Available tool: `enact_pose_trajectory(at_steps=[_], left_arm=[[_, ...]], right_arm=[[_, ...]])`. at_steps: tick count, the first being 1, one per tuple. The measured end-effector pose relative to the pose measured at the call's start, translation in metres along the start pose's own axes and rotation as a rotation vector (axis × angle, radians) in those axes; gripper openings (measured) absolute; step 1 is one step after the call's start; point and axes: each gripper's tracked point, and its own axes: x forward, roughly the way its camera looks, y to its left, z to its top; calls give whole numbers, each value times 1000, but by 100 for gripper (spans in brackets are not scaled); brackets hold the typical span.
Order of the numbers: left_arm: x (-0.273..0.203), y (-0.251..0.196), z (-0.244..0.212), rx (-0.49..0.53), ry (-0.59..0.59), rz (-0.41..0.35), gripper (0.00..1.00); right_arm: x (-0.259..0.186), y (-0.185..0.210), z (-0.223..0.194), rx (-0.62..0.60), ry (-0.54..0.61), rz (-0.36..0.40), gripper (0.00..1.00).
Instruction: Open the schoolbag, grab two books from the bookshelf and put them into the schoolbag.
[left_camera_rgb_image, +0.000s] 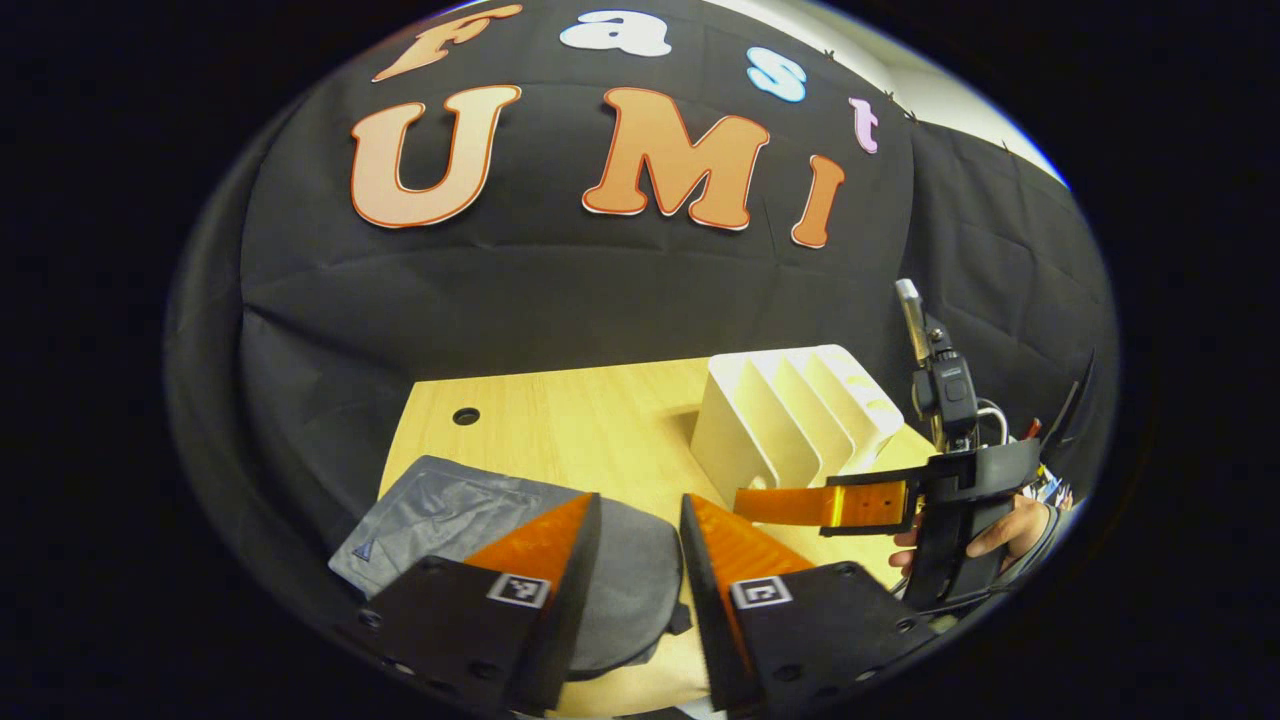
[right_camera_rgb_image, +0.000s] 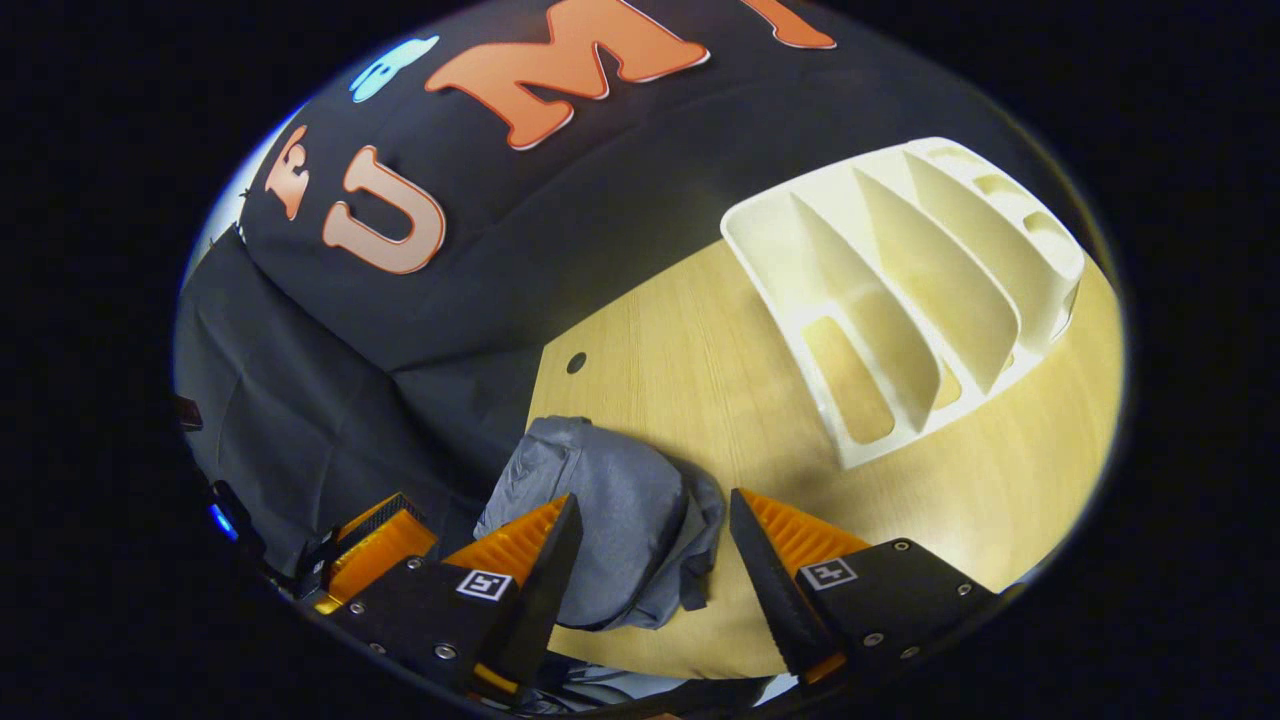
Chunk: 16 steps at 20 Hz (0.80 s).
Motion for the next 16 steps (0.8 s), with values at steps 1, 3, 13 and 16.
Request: enact_pose_trajectory(at_steps=[1, 3, 13, 16], left_arm=[[1, -6, 4, -8, -16, 10, 62], [2, -23, 12, -19, -49, 36, 76], [-28, -117, 95, -18, -324, 156, 96], [-50, -135, 116, -26, -407, 222, 96]], right_arm=[[-12, -9, 9, -24, -26, -8, 91], [-38, -25, 29, -78, -80, -19, 92], [-166, -42, 139, -332, -413, -1, 93], [-200, -38, 156, -404, -498, 15, 93]])
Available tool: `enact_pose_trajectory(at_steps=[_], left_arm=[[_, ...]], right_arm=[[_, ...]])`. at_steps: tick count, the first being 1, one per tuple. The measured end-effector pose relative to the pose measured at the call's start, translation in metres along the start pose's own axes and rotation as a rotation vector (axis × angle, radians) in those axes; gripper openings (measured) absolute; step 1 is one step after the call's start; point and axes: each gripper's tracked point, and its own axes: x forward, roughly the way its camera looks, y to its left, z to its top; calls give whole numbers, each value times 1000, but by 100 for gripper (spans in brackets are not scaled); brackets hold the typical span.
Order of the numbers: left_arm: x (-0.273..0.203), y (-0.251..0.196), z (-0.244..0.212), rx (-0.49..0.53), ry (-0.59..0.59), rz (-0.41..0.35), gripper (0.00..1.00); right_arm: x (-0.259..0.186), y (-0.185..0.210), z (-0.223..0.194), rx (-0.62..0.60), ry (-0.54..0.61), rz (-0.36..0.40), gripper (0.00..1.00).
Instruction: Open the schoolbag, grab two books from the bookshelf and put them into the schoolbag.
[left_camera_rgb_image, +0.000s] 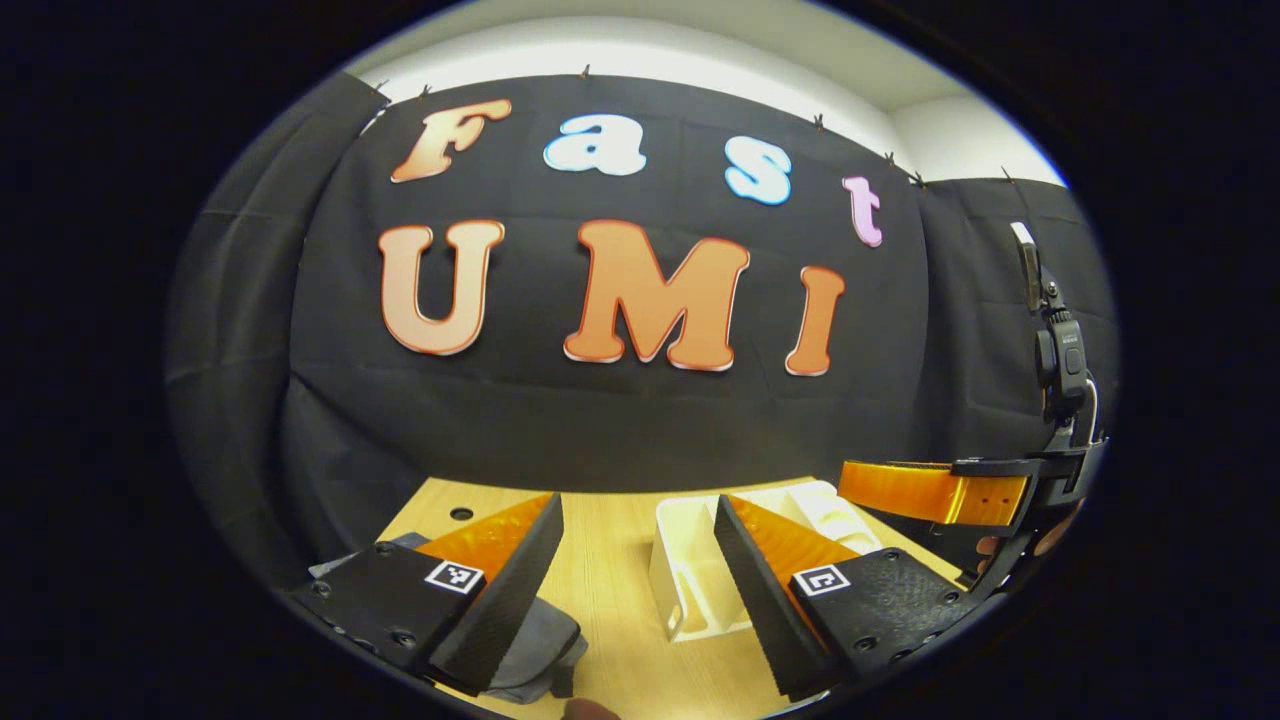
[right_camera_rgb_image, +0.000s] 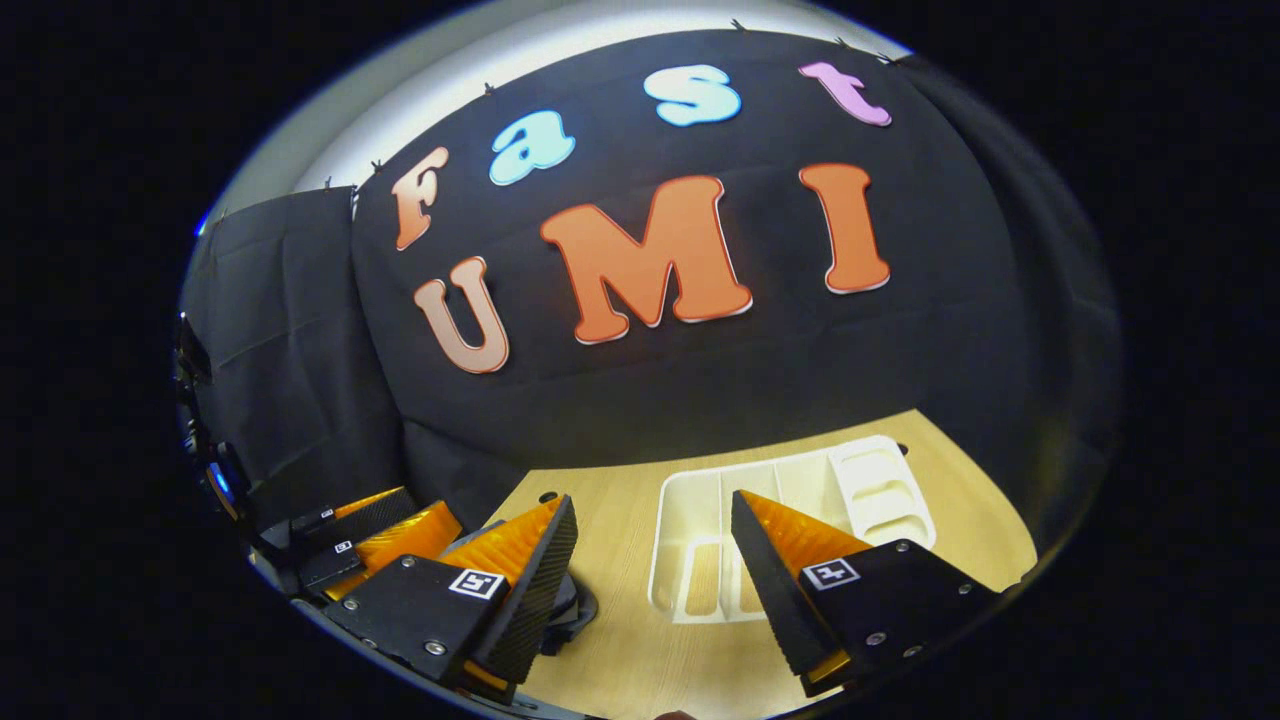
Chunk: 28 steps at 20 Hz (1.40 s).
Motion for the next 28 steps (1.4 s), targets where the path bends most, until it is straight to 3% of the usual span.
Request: enact_pose_trajectory(at_steps=[5, 10, 15, 21, 28], left_arm=[[-30, -14, 32, -27, -125, 100, 96], [-46, -28, 49, 8, -209, 138, 94], [-41, -26, 35, 39, -194, 144, 96], [-21, 1, 32, 70, -176, 149, 96], [6, 18, 12, 66, -143, 136, 95]], right_arm=[[-28, -11, 30, -79, -105, 6, 93], [-44, -26, 46, -120, -177, -23, 93], [-43, -29, 46, -141, -201, -46, 93], [-32, -29, 46, -197, -231, -127, 94], [-14, -22, 30, -189, -206, -141, 94]])
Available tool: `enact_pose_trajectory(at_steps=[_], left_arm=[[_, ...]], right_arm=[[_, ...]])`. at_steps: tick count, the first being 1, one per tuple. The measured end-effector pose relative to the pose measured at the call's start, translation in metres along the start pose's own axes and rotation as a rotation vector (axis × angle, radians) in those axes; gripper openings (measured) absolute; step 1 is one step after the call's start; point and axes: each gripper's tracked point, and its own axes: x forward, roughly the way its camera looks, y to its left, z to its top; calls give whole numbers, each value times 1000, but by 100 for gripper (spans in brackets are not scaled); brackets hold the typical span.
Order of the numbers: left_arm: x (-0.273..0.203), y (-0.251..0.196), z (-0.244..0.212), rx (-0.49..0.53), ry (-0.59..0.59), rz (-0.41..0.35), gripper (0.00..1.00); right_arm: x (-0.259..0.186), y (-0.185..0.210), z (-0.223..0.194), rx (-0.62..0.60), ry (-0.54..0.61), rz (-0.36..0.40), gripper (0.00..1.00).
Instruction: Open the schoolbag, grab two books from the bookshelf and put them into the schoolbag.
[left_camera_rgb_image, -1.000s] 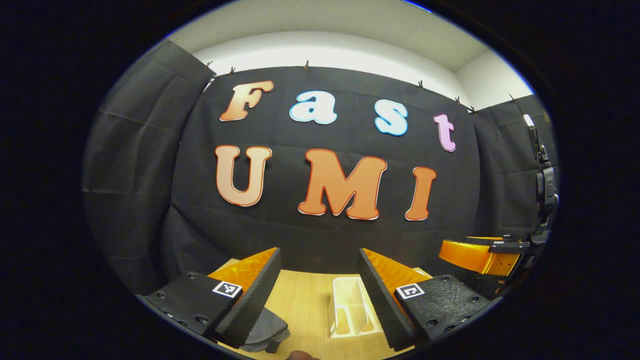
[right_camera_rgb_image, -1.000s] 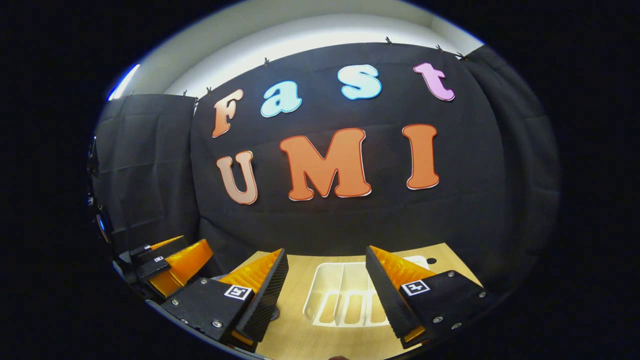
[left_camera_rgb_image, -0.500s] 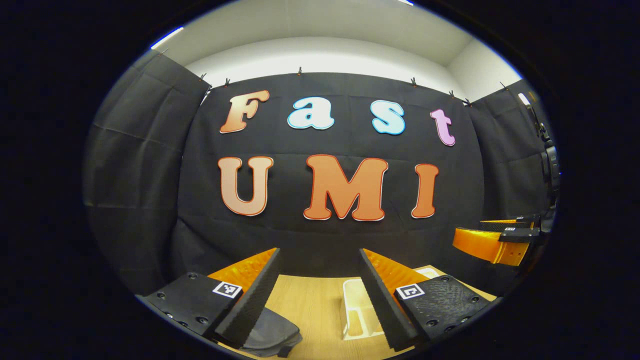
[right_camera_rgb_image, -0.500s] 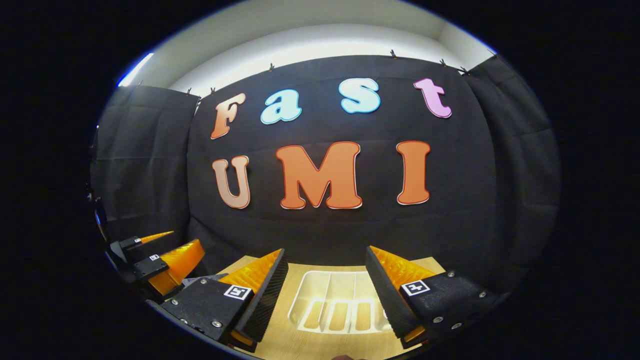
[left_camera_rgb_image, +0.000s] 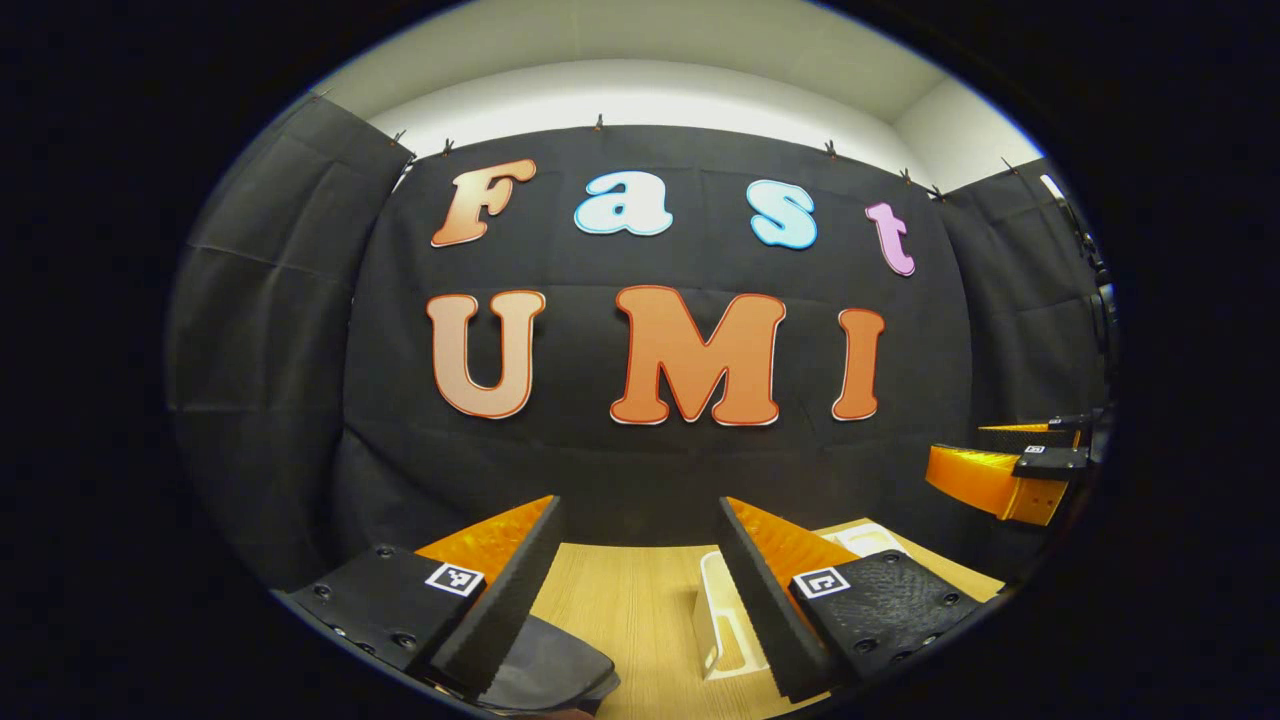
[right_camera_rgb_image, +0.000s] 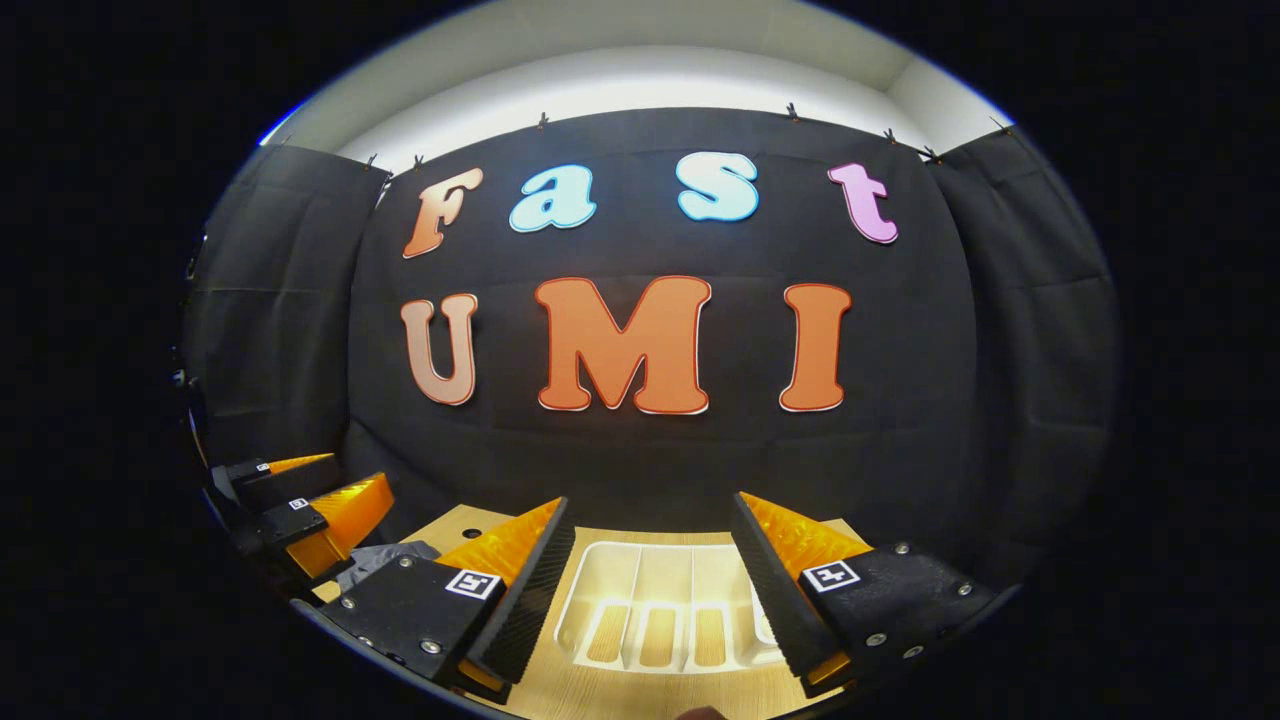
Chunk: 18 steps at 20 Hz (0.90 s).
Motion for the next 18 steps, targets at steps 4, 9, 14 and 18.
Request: enact_pose_trajectory(at_steps=[4, 9, 14, 18], left_arm=[[7, -1, 1, 3, -32, -9, 96], [10, 4, 8, 28, -95, 18, 95], [9, 0, 8, 44, -117, 7, 96], [9, -2, 8, 43, -119, 2, 96]], right_arm=[[8, 0, 2, 5, -10, -10, 94], [12, -3, 9, -6, -47, -40, 93], [12, 1, 7, -9, -64, -42, 94], [8, 4, 1, -15, -64, -37, 94]])
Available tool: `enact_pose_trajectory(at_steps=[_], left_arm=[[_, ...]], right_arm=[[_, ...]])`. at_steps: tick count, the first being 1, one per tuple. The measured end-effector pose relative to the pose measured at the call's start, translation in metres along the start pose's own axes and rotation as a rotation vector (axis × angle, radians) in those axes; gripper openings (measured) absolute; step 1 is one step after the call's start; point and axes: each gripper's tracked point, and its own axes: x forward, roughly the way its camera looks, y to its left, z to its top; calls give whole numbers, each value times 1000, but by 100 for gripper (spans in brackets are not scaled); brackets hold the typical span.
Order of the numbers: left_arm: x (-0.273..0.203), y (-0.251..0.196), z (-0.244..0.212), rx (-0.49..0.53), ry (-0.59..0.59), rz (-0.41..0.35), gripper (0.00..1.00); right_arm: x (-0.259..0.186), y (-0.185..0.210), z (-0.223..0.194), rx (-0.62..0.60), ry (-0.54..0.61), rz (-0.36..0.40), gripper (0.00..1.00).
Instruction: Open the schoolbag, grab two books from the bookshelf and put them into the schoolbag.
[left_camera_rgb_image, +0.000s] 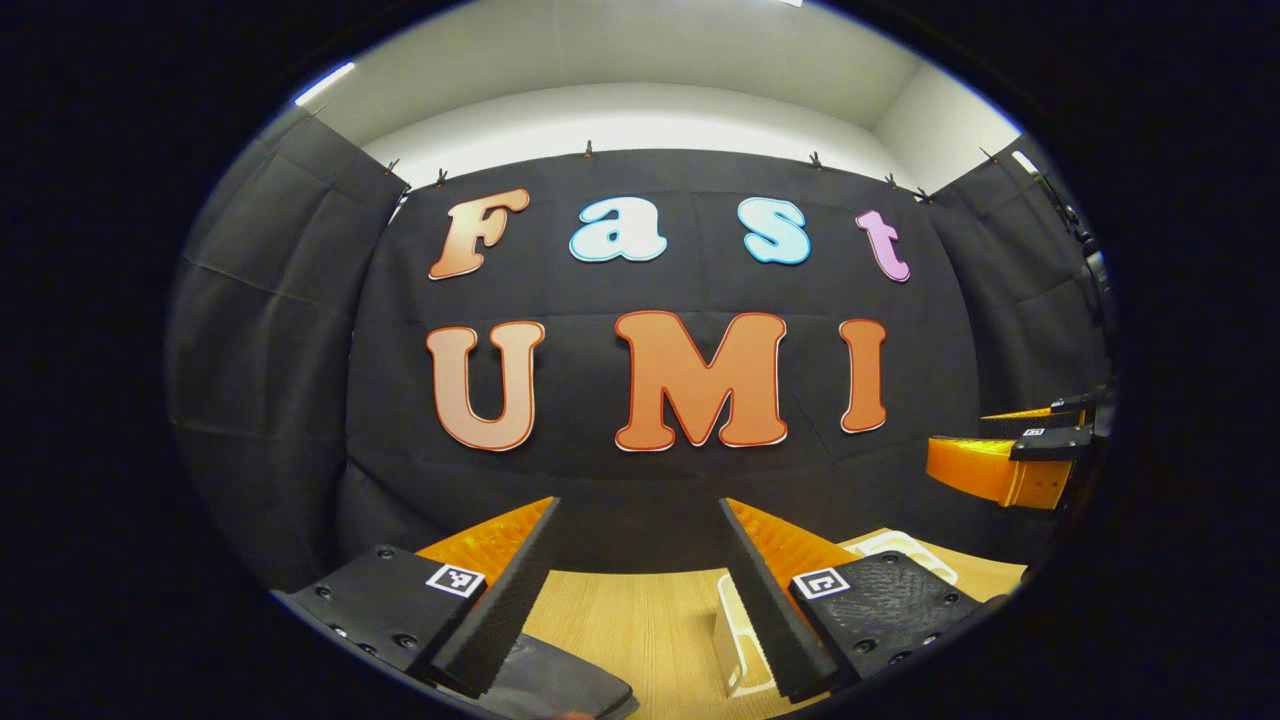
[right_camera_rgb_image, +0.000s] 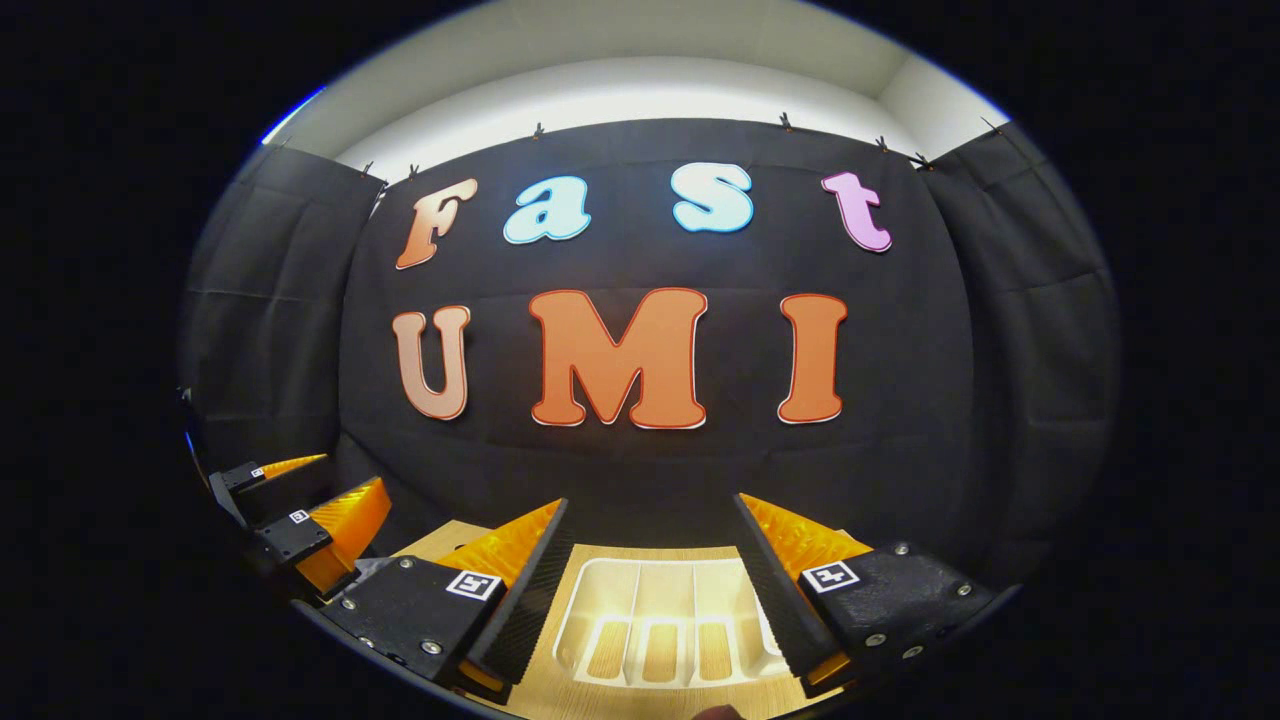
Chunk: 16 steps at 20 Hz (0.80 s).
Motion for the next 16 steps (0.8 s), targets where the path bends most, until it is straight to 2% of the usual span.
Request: enact_pose_trajectory(at_steps=[3, 9, 14, 16], left_arm=[[-1, -5, -3, -15, 8, -8, 96], [-4, -10, -2, -13, -2, -16, 94], [-4, -14, 6, -36, -41, -28, 97], [-1, -13, 7, -27, -46, -26, 94]], right_arm=[[-3, 4, -3, 2, 10, 17, 93], [-7, -2, -4, -2, 10, 4, 93], [-7, -8, -2, -29, -3, -6, 94], [-5, -10, -2, -37, 0, -12, 94]])
